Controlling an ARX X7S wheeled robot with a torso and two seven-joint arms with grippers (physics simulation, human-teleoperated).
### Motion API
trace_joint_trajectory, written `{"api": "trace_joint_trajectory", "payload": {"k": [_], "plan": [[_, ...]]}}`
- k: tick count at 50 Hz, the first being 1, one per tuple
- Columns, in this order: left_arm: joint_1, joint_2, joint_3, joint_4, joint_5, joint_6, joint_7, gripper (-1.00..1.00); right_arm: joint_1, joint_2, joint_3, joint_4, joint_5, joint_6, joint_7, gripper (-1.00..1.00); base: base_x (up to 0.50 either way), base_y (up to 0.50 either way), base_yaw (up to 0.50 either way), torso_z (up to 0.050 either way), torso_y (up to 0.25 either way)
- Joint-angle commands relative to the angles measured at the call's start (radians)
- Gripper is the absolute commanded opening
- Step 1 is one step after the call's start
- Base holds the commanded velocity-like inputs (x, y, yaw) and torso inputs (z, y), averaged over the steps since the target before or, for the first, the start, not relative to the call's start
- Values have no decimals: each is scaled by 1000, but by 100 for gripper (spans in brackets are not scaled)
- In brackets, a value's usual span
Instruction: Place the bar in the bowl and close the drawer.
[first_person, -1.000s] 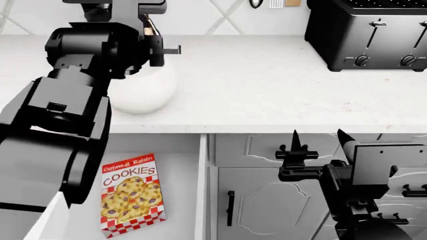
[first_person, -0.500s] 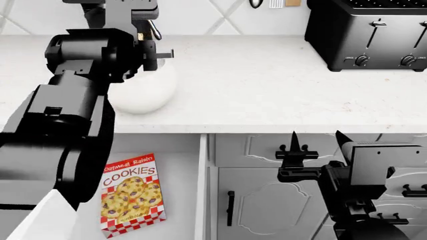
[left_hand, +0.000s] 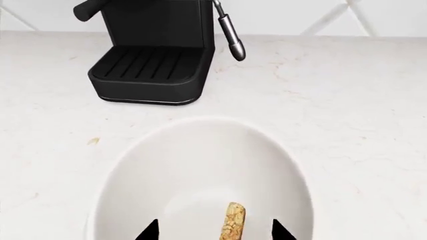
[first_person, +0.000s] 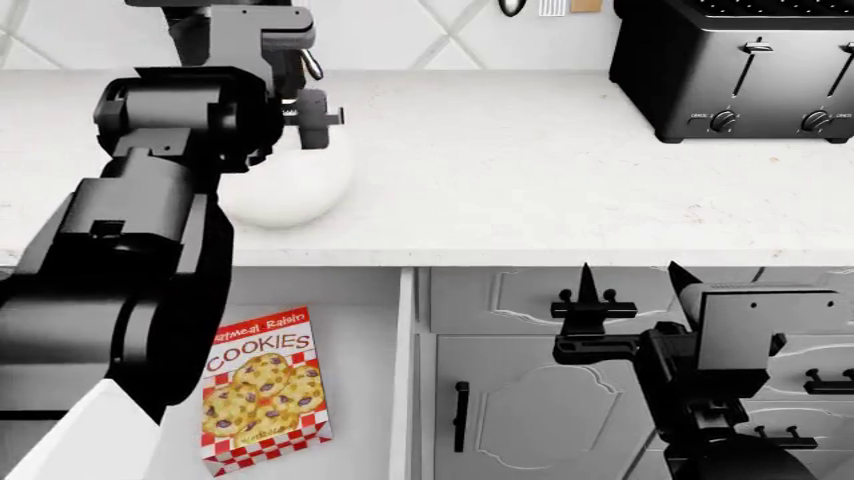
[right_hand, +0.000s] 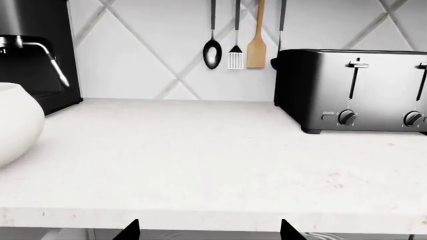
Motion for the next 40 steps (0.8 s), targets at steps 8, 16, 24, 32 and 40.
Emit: {"api": "trace_joint_trajectory", "payload": {"k": [8, 16, 24, 32, 40], "plan": [[-23, 1, 23, 0, 17, 91, 70, 100, -7, 4, -3, 4, 6, -12, 5, 100, 0, 0, 0, 0, 0], [-80, -4, 11, 0, 0, 245, 97, 100, -7, 5, -1, -3, 11, -9, 10, 100, 0, 0, 0, 0, 0], [-127, -19, -26, 9, -30, 299, 138, 100, -7, 6, 3, -25, 22, 2, 18, 100, 0, 0, 0, 0, 0], [284, -48, -45, 1064, -116, -160, 148, 100, -15, 7, 8, -54, 34, 12, 27, 100, 0, 0, 0, 0, 0], [503, -109, -78, 1635, -223, -473, 192, 100, 3, 10, -3, -90, 42, 43, 43, 100, 0, 0, 0, 0, 0]]}}
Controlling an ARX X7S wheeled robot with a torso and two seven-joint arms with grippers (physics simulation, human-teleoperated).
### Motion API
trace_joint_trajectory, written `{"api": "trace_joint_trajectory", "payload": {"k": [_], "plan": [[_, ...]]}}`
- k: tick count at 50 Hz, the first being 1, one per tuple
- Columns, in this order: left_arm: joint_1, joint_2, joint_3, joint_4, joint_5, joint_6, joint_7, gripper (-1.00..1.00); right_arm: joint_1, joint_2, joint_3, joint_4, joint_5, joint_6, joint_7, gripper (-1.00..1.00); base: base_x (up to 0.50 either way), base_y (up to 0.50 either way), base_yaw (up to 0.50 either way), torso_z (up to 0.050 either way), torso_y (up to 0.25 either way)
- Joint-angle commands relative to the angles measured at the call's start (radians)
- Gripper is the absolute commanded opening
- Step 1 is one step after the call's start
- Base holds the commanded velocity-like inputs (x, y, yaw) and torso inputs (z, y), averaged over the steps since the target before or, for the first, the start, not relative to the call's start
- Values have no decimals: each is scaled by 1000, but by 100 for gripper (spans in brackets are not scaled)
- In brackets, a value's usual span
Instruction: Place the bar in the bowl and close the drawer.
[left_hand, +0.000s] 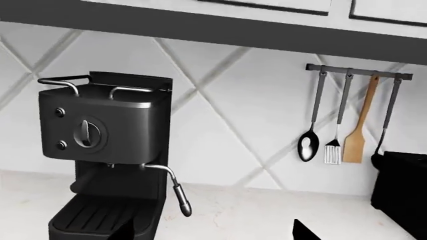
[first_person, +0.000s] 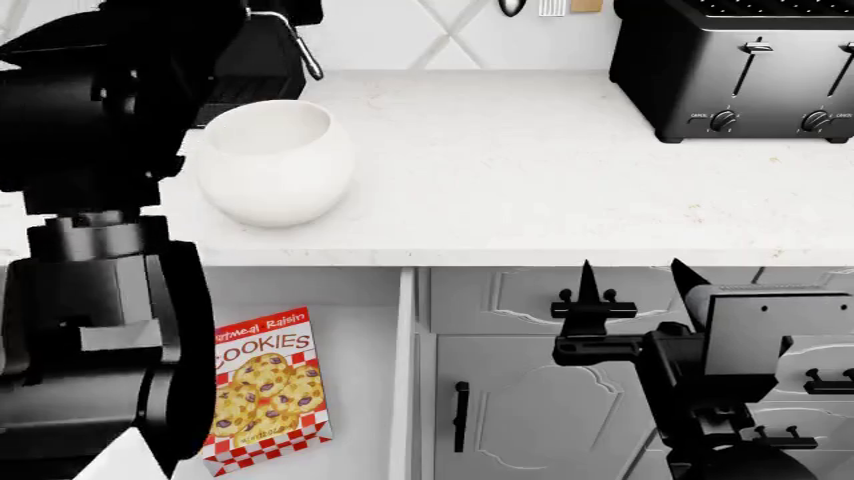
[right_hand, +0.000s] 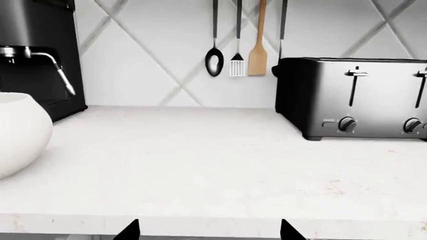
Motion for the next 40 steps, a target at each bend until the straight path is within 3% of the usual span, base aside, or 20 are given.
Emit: {"api": "trace_joint_trajectory", "payload": {"k": [1, 8, 13, 25, 32, 40], "plan": [[287, -62, -49, 783, -122, -373, 46, 100, 13, 3, -10, -39, 11, 29, 18, 100, 0, 0, 0, 0, 0], [397, -84, -151, 1047, -198, -568, 72, 100, 17, 8, -12, -54, 15, 40, 25, 100, 0, 0, 0, 0, 0], [455, -73, -224, 1184, -255, -659, 84, 100, 18, 11, -22, -64, 12, 43, 32, 100, 0, 0, 0, 0, 241], [628, -179, -391, 1292, -687, -659, -108, 100, 36, 30, -44, -115, 2, 45, 46, 100, 0, 0, 0, 0, 177], [664, -201, -410, 1297, -763, -648, -151, 100, 38, 34, -51, -122, 11, 52, 45, 100, 0, -27, 0, 0, 0], [657, -213, -418, 1280, -824, -643, -205, 100, 39, 37, -56, -116, 16, 52, 44, 100, 0, -500, 0, 0, 0]]}}
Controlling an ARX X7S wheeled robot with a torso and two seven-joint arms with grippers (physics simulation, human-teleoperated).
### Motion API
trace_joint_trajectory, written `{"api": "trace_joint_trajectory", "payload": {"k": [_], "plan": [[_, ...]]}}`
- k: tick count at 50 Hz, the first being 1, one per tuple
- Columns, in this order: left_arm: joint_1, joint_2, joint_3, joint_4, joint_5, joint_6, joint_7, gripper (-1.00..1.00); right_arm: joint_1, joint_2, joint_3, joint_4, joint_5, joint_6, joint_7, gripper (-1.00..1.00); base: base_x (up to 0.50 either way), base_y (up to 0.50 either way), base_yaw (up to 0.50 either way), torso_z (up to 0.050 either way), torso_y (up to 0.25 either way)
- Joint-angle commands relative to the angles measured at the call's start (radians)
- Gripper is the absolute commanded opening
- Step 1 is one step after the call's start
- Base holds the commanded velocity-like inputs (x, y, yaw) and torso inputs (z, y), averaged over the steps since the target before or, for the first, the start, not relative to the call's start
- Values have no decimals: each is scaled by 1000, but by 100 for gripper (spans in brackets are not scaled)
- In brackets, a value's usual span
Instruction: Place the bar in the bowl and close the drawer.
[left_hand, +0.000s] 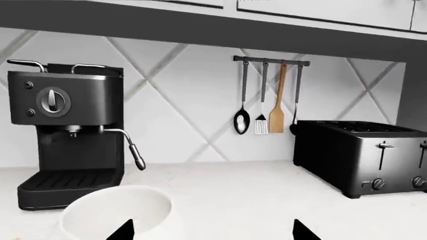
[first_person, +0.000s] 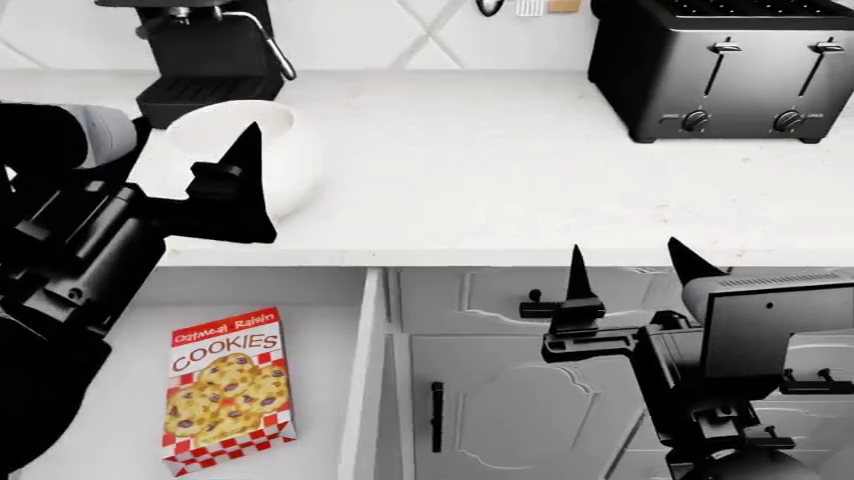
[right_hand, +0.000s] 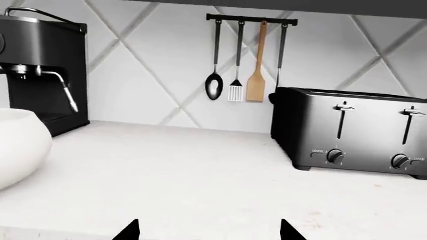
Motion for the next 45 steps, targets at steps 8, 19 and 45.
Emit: {"api": "trace_joint_trajectory", "payload": {"k": [8, 19, 45], "plan": [[21, -47, -50, 8, -212, -9, -139, 100, 11, 8, -7, -4, 8, 6, 8, 100, 0, -500, 0, 0, 0], [-4, -68, -44, -11, -292, -6, -214, 100, 4, 4, 38, -18, 37, 12, 17, 100, 0, -71, 0, 0, 0], [8, -114, -30, -28, -369, 44, -292, 100, -8, 26, 37, -44, 35, 9, 39, 100, 0, 0, 487, 0, 0]]}}
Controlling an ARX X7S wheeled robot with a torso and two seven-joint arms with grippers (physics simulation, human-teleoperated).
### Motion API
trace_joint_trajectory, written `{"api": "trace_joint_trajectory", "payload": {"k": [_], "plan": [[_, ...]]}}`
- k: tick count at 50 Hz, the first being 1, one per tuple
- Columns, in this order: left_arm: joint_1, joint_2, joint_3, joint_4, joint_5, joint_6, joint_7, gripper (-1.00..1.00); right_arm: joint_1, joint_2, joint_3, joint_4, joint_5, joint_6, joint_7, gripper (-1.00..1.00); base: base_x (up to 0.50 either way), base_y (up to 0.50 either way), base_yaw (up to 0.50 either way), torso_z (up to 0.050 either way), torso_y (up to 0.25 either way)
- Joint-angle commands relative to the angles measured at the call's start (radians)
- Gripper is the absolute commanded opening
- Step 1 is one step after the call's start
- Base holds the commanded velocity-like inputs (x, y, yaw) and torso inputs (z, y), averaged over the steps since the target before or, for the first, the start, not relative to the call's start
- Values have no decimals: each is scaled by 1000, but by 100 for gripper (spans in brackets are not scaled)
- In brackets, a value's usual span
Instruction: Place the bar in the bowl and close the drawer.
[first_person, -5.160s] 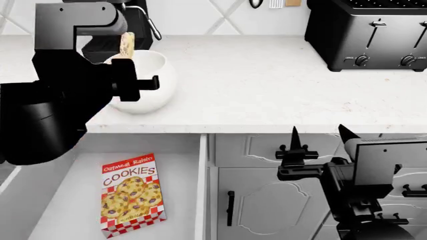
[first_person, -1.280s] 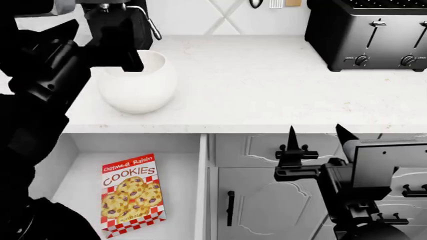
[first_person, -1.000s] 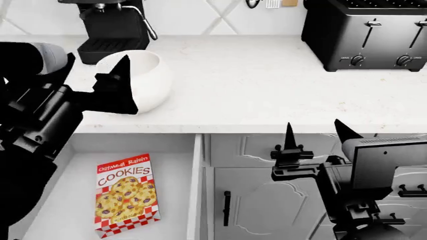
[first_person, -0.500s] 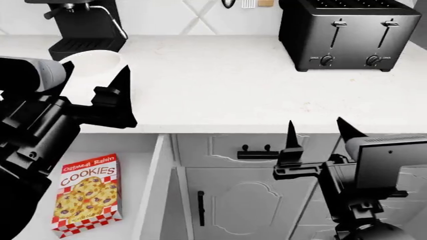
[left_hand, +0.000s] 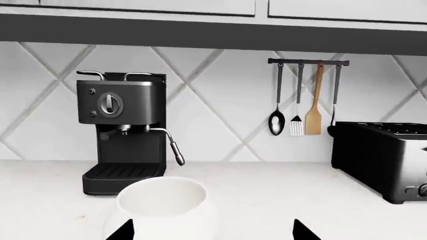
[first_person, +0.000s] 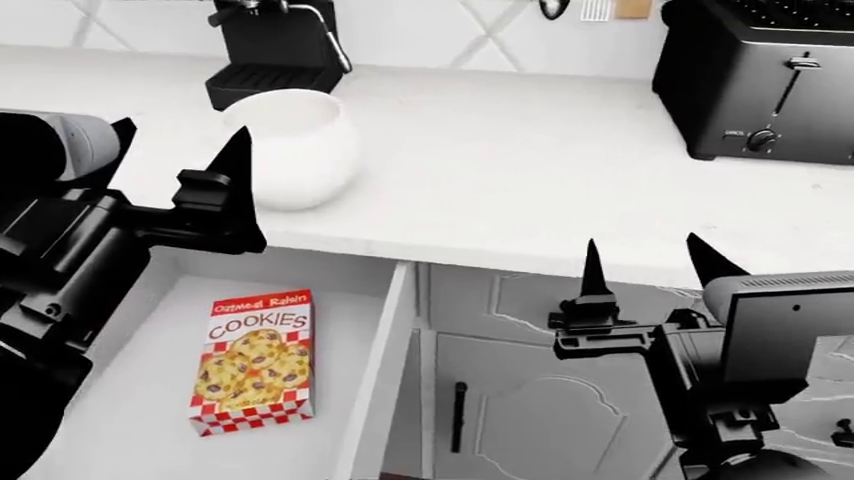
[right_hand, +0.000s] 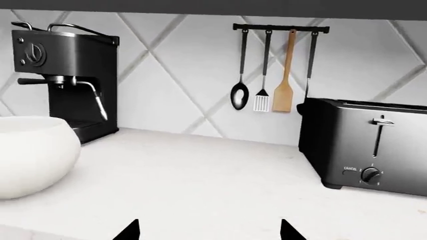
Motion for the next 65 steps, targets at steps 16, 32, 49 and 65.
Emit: {"api": "trace_joint_trajectory", "payload": {"k": [16, 32, 49, 65], "plan": [[11, -35, 9, -19, -62, 43, -59, 100, 4, 10, 1, -10, 12, 3, 18, 100, 0, 0, 500, 0, 0], [15, -53, 19, -32, -83, 68, -82, 100, 12, 16, -3, -12, 22, 6, 26, 100, 0, 0, 500, 0, 0], [42, -77, 33, -38, -85, 109, -88, 100, 14, 23, -5, -14, 27, 5, 36, 100, 0, 0, 500, 0, 0], [53, -94, 36, -43, -102, 132, -102, 100, 16, 28, -9, -16, 33, 3, 44, 100, 0, 0, 500, 0, 0]]}}
